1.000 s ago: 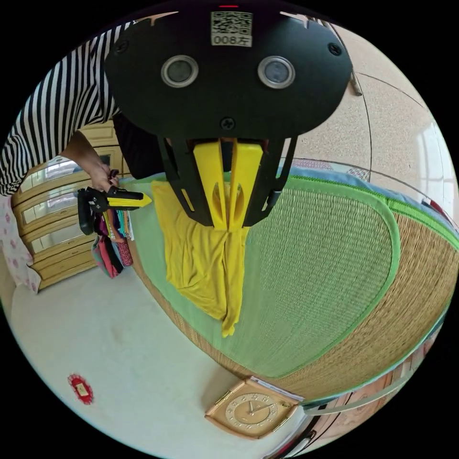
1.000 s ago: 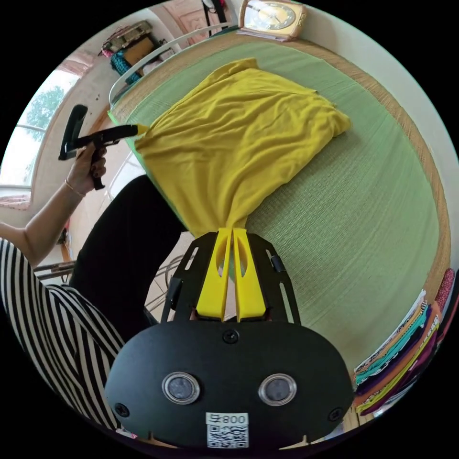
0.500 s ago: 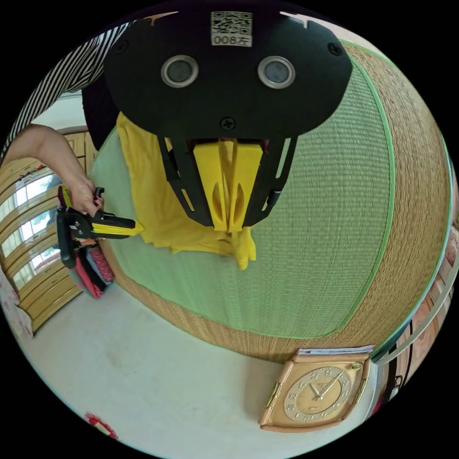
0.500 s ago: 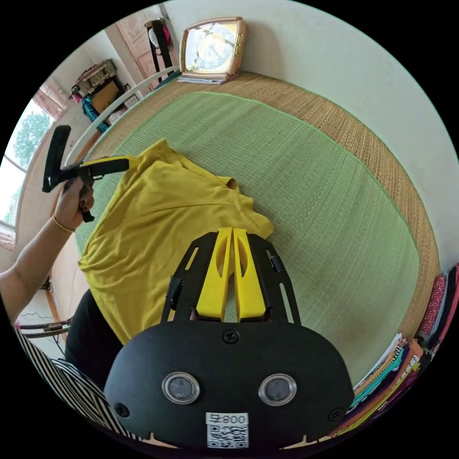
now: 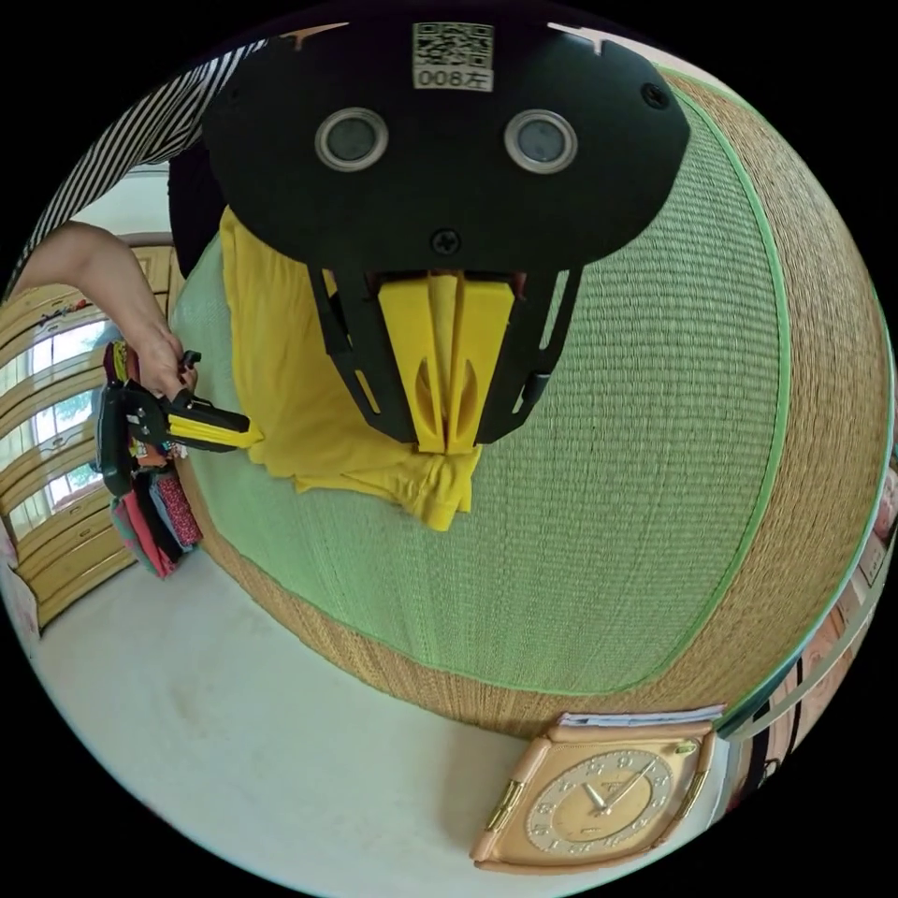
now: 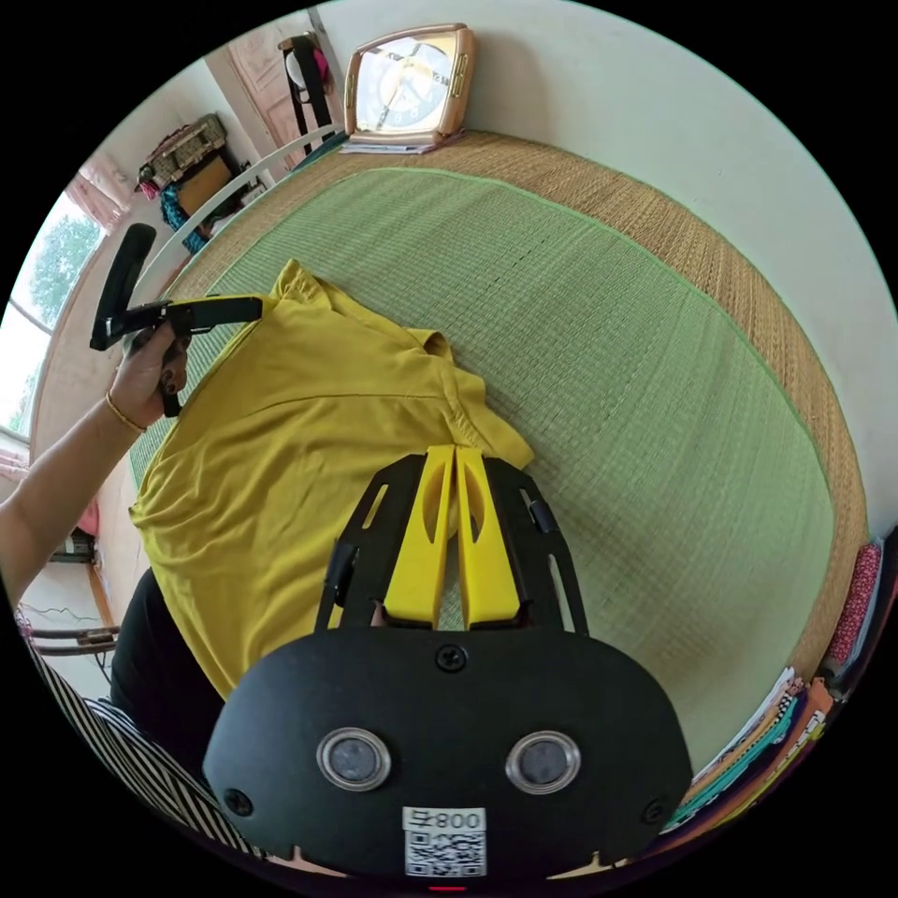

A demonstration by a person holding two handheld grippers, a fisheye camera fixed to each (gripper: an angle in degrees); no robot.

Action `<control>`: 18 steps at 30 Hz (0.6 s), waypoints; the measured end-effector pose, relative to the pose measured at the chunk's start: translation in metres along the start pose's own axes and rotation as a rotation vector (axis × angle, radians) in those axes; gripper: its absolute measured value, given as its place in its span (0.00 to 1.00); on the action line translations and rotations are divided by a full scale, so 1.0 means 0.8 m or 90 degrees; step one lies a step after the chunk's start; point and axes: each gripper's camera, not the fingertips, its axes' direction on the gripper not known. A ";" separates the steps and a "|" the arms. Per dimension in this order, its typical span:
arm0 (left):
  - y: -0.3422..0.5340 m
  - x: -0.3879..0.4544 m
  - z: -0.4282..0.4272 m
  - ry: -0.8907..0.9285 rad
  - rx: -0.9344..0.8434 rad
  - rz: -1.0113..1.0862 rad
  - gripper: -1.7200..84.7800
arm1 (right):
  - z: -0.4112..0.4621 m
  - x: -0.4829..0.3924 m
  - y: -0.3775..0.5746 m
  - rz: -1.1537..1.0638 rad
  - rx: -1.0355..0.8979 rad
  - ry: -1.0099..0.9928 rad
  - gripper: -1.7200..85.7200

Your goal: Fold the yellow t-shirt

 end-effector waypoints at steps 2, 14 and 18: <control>0.004 0.003 -0.004 0.001 0.012 -0.017 0.02 | 0.001 0.013 0.005 -0.001 -0.012 -0.006 0.02; 0.159 0.030 -0.031 0.127 0.019 -0.055 0.04 | -0.032 0.069 0.160 0.068 0.017 -0.234 0.02; 0.198 0.037 -0.021 0.180 0.017 -0.104 0.05 | -0.011 0.039 0.216 0.038 -0.052 -0.236 0.02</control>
